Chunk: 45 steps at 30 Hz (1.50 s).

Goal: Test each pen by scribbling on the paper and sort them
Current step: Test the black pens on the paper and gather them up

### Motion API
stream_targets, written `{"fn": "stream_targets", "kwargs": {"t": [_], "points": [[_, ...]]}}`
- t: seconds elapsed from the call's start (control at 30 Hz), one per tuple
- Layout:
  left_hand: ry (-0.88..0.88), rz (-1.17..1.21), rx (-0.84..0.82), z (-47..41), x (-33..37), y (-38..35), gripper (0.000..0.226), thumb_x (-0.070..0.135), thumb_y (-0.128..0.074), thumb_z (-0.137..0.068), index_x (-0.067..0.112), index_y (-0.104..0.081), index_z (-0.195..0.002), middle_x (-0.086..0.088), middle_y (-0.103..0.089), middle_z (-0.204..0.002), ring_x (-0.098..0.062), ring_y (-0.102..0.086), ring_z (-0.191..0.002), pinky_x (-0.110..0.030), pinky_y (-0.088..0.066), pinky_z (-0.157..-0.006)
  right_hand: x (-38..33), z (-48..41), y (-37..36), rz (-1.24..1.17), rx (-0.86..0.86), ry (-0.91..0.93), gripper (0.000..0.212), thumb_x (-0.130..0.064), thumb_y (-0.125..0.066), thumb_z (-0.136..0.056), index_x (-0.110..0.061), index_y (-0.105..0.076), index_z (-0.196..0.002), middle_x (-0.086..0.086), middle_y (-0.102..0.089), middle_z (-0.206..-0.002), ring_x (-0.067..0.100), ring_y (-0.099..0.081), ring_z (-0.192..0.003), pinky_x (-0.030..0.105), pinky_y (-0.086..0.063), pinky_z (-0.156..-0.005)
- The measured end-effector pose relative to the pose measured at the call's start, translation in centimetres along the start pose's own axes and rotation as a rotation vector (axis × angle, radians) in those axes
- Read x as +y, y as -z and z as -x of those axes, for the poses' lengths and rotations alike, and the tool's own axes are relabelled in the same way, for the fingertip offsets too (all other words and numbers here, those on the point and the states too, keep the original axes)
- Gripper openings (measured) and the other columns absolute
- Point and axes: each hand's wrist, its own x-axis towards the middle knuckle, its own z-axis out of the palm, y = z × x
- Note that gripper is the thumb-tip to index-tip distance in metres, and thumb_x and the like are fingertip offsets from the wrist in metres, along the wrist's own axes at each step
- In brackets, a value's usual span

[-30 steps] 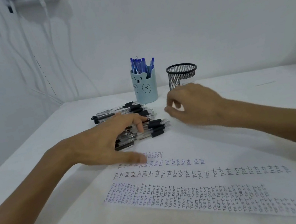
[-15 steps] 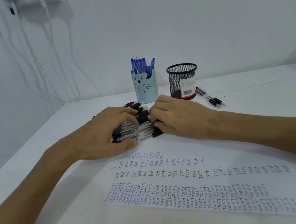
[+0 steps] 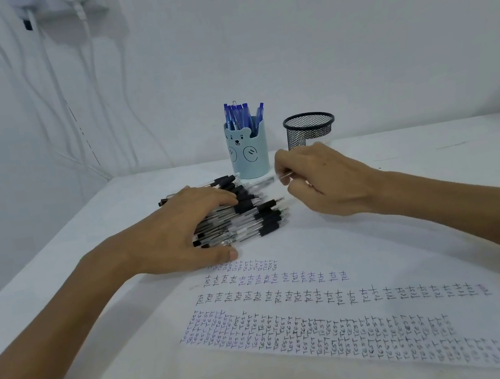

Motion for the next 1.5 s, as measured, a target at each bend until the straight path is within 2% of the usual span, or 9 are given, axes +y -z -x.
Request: {"fn": "stream_targets", "kwargs": {"t": [0.17, 0.3, 0.53, 0.67, 0.8, 1.0, 1.17, 1.3, 1.5], "points": [[0.004, 0.018, -0.008, -0.1, 0.1, -0.1, 0.077, 0.075, -0.056, -0.084, 0.039, -0.038, -0.150, 0.022, -0.044, -0.145, -0.002, -0.037, -0.133, -0.028, -0.034, -0.111, -0.9, 0.0, -0.3, -0.132, 0.024, -0.155, 0.076, -0.078, -0.058, -0.083, -0.010, -0.030, -0.062, 0.001, -0.024, -0.056, 0.014, -0.021, -0.054, 0.029, -0.018, -0.053], [-0.012, 0.023, -0.007, 0.0, 0.3, -0.2, 0.074, 0.070, -0.057, -0.087, 0.037, -0.039, -0.150, 0.022, -0.043, -0.147, 0.000, -0.035, -0.137, -0.027, -0.033, -0.115, -1.6, 0.1, -0.2, -0.219, 0.066, -0.131, 0.061, -0.060, -0.057, -0.087, -0.017, -0.024, -0.059, -0.004, -0.018, -0.057, 0.014, -0.018, -0.056, 0.025, -0.016, -0.052], [-0.041, 0.037, -0.009, 0.0, 0.6, -0.1, 0.073, 0.065, -0.062, -0.087, 0.037, -0.040, -0.150, 0.023, -0.042, -0.150, 0.000, -0.033, -0.141, -0.030, -0.032, -0.118, -3.1, 0.3, -0.1, -0.154, -0.023, -0.133, 0.069, -0.076, -0.054, -0.081, -0.017, -0.025, -0.060, -0.004, -0.020, -0.057, 0.014, -0.019, -0.057, 0.027, -0.015, -0.058], [-0.109, 0.078, -0.026, 0.1, 1.5, 0.2, 0.078, 0.066, -0.071, -0.082, 0.039, -0.042, -0.149, 0.029, -0.038, -0.151, 0.004, -0.030, -0.143, -0.022, -0.024, -0.119, -3.4, 0.3, 0.1, -0.217, 0.012, -0.104, 0.068, -0.068, -0.061, -0.085, -0.009, -0.034, -0.062, -0.002, -0.029, -0.058, 0.012, -0.025, -0.056, 0.022, -0.021, -0.056], [-0.072, 0.053, -0.093, 0.3, 2.0, 0.3, 0.098, 0.084, -0.071, -0.068, 0.049, -0.034, -0.152, 0.027, -0.028, -0.161, 0.005, -0.022, -0.149, -0.031, -0.023, -0.125, -2.9, 0.4, -0.2, -0.406, 0.128, -0.200, 0.039, -0.037, -0.057, -0.102, -0.014, -0.052, -0.071, -0.008, -0.052, -0.071, 0.008, -0.052, -0.064, 0.019, -0.042, -0.064], [-0.061, 0.028, -0.125, 0.2, 2.2, 0.5, 0.100, 0.087, -0.069, -0.066, 0.048, -0.037, -0.152, 0.024, -0.029, -0.161, 0.004, -0.021, -0.150, -0.035, -0.020, -0.126, -2.5, 0.7, -0.4, -0.503, 0.239, -0.404, 0.059, -0.055, -0.035, -0.106, -0.024, -0.074, -0.074, 0.009, -0.049, -0.050, 0.016, -0.047, -0.048, 0.024, -0.038, -0.055], [-0.035, 0.023, -0.155, 0.2, 2.2, 0.5, 0.104, 0.090, -0.067, -0.062, 0.051, -0.033, -0.153, 0.025, -0.027, -0.162, 0.003, -0.019, -0.151, -0.035, -0.019, -0.127, -3.2, 1.0, -0.2, -0.895, 0.088, -0.509, 0.037, -0.036, -0.056, -0.103, -0.004, -0.073, -0.096, 0.018, -0.071, -0.073, 0.021, -0.063, -0.061, 0.031, -0.053, -0.056], [-0.052, 0.072, -0.192, 0.2, 2.2, 0.8, 0.092, 0.081, -0.076, -0.067, 0.054, -0.039, -0.147, 0.032, -0.027, -0.159, 0.009, -0.017, -0.148, -0.032, -0.017, -0.125, -4.0, 1.9, -0.6, -0.996, -0.071, -0.540, 0.016, -0.014, -0.065, -0.098, -0.005, -0.057, -0.087, 0.013, -0.060, -0.066, 0.020, -0.050, -0.053, 0.025, -0.033, -0.044], [-0.052, 0.082, -0.226, 0.2, 2.3, 0.8, 0.088, 0.078, -0.076, -0.069, 0.054, -0.040, -0.146, 0.035, -0.021, -0.159, 0.011, -0.012, -0.148, -0.039, -0.015, -0.127, -5.2, 2.7, -0.2, -1.039, -0.272, -0.466, 0.004, 0.000, -0.063, -0.092, 0.003, -0.065, -0.090, 0.011, -0.059, -0.065, 0.016, -0.045, -0.052, 0.023, -0.032, -0.047]]}}
